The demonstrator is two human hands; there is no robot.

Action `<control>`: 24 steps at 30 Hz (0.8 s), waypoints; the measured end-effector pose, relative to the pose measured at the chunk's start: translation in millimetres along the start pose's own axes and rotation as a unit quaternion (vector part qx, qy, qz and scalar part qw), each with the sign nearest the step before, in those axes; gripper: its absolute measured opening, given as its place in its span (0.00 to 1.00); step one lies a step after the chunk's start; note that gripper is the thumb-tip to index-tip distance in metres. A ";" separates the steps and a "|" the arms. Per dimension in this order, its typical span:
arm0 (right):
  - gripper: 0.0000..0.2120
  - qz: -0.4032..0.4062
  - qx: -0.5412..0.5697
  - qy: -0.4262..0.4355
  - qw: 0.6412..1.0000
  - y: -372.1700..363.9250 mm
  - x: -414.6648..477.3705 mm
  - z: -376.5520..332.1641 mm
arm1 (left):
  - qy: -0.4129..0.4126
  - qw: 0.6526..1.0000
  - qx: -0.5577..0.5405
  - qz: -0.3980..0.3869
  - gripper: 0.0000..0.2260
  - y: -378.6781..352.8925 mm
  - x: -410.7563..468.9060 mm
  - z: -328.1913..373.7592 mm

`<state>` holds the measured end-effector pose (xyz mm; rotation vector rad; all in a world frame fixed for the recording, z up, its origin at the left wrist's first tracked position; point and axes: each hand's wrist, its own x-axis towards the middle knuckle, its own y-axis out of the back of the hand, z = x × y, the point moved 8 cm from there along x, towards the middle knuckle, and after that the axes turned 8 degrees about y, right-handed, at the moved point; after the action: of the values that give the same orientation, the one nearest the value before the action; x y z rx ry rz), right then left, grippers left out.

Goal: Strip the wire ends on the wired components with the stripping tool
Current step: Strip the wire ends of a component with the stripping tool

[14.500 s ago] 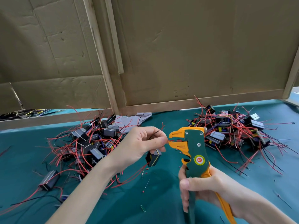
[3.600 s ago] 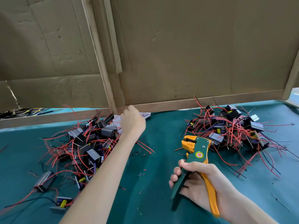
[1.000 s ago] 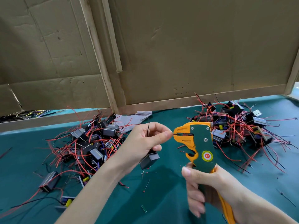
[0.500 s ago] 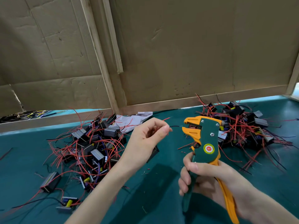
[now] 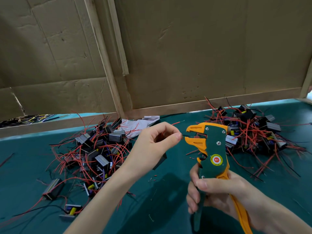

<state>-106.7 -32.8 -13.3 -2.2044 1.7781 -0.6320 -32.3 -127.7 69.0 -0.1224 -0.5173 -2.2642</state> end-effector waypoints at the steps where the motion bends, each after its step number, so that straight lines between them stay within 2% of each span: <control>1: 0.11 -0.004 -0.003 0.001 1.000 0.5 -0.2 -0.4 | 0.000 1.000 0.001 -0.005 0.06 -0.8 0.2 0.1; 13: 0.11 -0.018 -0.034 -0.001 0.999 0.9 -1.6 0.3 | 0.008 1.000 -0.016 -0.011 0.07 -0.4 0.3 -1.8; 20: 0.10 0.017 -0.052 -0.016 0.998 -0.6 -3.1 -0.6 | 0.009 0.999 -0.002 -0.036 0.08 -1.7 0.6 -2.0; 24: 0.16 0.082 -0.057 -0.027 0.995 0.5 -4.7 6.2 | 0.016 0.998 -0.001 -0.063 0.08 -2.2 0.8 -4.0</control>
<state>-105.0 -28.8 -19.8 -2.0956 1.9853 -0.4411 -34.2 -128.5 64.8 -0.0567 -0.5178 -2.3854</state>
